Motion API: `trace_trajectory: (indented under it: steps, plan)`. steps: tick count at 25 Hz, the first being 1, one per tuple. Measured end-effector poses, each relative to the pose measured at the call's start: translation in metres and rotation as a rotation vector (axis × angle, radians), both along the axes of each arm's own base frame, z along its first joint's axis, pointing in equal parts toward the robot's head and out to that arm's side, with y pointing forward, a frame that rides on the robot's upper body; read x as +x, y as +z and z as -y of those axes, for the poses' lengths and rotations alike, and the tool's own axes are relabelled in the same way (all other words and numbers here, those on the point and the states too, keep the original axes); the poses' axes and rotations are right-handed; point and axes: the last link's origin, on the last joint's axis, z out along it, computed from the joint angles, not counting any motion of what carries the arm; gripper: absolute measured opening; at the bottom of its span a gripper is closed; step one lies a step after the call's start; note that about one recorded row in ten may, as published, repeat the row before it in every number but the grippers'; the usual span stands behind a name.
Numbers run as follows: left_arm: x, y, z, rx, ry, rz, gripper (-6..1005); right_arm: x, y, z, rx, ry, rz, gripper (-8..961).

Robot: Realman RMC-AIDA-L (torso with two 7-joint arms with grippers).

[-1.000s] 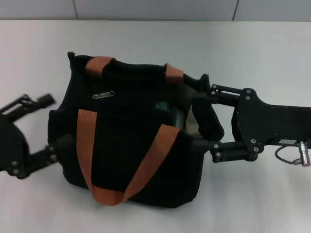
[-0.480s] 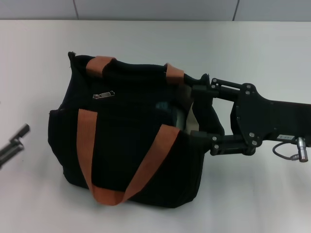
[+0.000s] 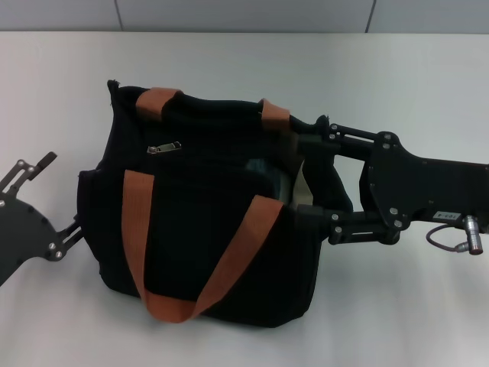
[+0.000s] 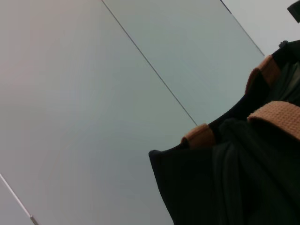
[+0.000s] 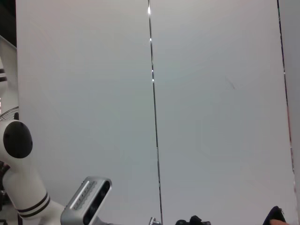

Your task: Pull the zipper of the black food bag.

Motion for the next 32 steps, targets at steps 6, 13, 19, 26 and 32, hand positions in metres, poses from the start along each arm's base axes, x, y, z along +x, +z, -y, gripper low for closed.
trace_trajectory:
  steps: [6, 13, 19, 26, 32]
  plan:
    - [0.009, -0.006, -0.009, 0.095, -0.004, 0.018, 753, 0.002, 0.000, 0.001, 0.001, -0.011, -0.007, 810]
    - [0.019, -0.009, -0.022, 0.197, -0.001, 0.033, 753, 0.003, 0.001, 0.004, -0.001, -0.028, -0.034, 806]
    - [0.023, -0.009, -0.025, 0.208, -0.012, 0.041, 753, 0.004, 0.002, 0.004, 0.010, -0.038, -0.046, 803]
    - [0.026, -0.007, -0.022, 0.287, -0.002, 0.064, 753, 0.006, 0.003, 0.005, 0.018, -0.041, -0.048, 800]
    - [0.030, -0.014, -0.024, 0.303, 0.016, 0.062, 733, 0.005, 0.003, 0.005, 0.020, -0.038, -0.048, 797]
